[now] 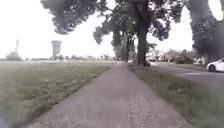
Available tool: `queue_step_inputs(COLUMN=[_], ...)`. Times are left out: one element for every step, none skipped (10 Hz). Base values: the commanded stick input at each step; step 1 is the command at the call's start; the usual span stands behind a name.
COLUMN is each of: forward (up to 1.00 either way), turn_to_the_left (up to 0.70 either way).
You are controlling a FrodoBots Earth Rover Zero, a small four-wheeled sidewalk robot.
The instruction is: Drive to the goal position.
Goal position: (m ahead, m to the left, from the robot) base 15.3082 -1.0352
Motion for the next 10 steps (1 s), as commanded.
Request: queue_step_inputs(forward=[0.7, 0.7, 0.7, 0.7, 0.7, 0.7, 0.7, 0.7, 0.7, 0.7], turn_to_the_left=[0.0, 0.0, 0.0, 0.0, 0.0, 0.0, 0.0, 0.0, 0.0, 0.0])
